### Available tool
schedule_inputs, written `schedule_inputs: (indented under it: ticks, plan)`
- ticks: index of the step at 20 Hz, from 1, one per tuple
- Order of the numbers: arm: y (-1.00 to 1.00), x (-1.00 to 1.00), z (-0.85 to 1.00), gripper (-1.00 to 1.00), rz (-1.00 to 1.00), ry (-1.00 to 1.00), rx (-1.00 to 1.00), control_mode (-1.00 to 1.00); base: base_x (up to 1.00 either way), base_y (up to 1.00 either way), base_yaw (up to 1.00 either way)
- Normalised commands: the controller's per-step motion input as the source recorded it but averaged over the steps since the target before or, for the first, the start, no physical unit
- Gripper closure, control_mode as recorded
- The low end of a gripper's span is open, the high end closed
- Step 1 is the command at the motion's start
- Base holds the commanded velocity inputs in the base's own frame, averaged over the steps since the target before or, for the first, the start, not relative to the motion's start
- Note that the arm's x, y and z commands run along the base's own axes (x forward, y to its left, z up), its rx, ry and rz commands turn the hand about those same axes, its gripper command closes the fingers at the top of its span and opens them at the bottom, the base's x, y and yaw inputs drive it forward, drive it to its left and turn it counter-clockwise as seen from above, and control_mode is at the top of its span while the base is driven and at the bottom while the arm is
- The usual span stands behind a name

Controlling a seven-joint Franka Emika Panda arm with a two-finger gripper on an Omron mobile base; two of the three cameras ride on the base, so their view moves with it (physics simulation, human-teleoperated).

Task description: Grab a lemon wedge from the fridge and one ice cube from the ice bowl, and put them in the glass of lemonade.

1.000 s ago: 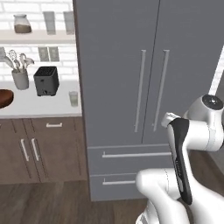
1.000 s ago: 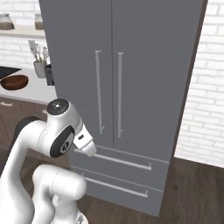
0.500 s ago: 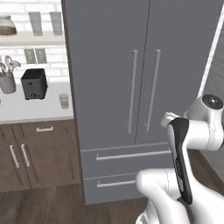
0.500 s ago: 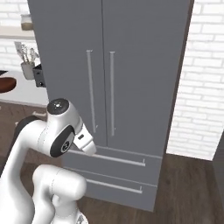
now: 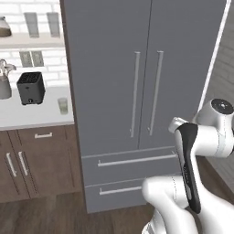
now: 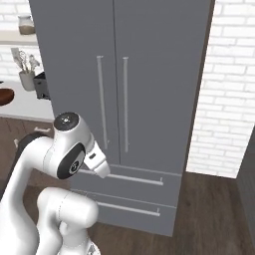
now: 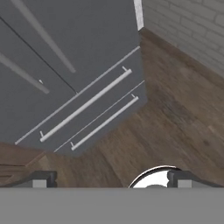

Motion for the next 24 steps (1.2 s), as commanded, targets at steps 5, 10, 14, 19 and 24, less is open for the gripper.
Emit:
schedule_inputs:
  ticks: [5,10,14,19,24]
  plan:
    - [0.00,0.00,0.00,-1.00,0.00,0.00,0.00,1.00,-0.38,0.09,0.01]
    - [0.01,0.00,0.02,-1.00,0.00,0.00,0.00,-1.00,-0.06,0.00,0.00]
    - [0.16,-0.01,0.21,-1.00,0.00,-0.09,0.00,-1.00,0.00,0.00,0.00]
    - [0.09,0.00,0.48,-1.00,0.07,-0.32,-0.01,-1.00,0.00,0.00,0.00]
    - [0.00,0.50,0.61,-1.00,0.10,-0.38,-0.11,-1.00,0.00,0.00,0.00]
